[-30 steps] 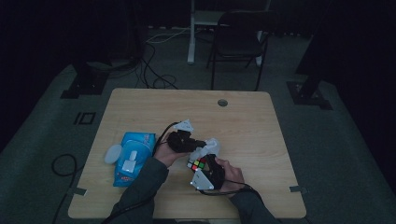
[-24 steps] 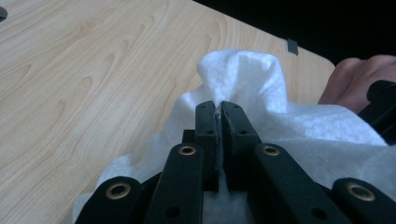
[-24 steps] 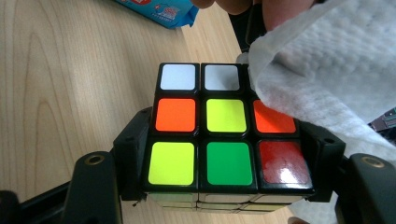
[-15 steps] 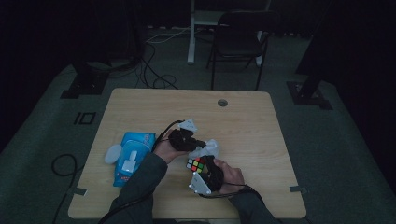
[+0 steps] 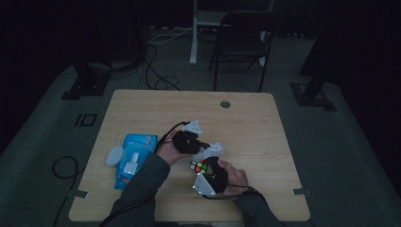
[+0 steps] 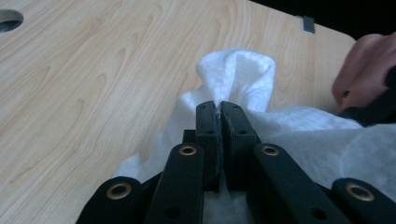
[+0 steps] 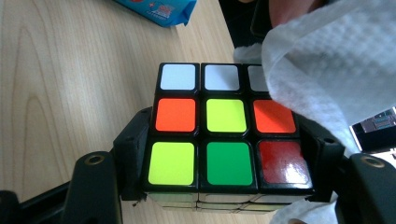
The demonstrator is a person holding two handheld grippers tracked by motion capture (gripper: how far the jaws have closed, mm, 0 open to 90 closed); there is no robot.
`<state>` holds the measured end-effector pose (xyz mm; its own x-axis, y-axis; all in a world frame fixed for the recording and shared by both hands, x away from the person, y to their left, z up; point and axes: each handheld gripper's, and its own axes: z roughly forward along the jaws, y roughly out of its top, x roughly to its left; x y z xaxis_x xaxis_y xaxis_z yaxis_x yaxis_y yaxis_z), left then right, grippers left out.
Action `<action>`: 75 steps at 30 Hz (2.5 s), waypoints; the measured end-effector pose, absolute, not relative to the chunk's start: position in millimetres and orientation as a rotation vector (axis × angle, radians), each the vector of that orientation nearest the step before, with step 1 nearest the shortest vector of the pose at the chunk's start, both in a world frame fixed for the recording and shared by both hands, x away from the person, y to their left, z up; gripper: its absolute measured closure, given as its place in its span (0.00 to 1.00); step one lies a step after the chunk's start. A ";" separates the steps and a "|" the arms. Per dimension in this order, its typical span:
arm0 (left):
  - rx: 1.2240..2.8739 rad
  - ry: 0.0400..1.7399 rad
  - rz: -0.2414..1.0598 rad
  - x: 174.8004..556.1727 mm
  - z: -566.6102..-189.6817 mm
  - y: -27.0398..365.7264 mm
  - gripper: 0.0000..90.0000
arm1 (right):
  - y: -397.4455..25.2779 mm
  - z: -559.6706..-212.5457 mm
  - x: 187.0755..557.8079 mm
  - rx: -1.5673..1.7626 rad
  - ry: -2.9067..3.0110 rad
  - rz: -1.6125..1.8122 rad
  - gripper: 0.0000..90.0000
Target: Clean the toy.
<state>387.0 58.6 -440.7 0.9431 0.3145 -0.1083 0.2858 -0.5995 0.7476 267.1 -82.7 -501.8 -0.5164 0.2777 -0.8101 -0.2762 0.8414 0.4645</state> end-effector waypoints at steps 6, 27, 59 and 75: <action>2.259 0.458 0.086 391.3 -442.9 62.3 0.97 | -82.2 -500.1 265.4 -0.006 1.993 0.686 0.38; 2.286 0.403 0.093 387.6 -437.2 56.2 0.97 | -82.1 -499.5 263.6 -0.018 1.977 0.681 0.38; 2.101 0.513 0.318 351.9 -435.8 81.7 0.97 | -121.2 -476.3 293.3 0.429 2.134 1.220 0.38; 2.091 0.502 0.351 335.9 -436.5 87.1 0.97 | -131.1 -472.5 299.8 0.522 2.145 1.309 0.38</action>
<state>335.9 87.1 -436.5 0.8759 0.4795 0.0538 0.2151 -0.4878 0.8460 299.8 -131.1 -472.5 -0.7630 0.5901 -0.2640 0.0350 0.4455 0.8946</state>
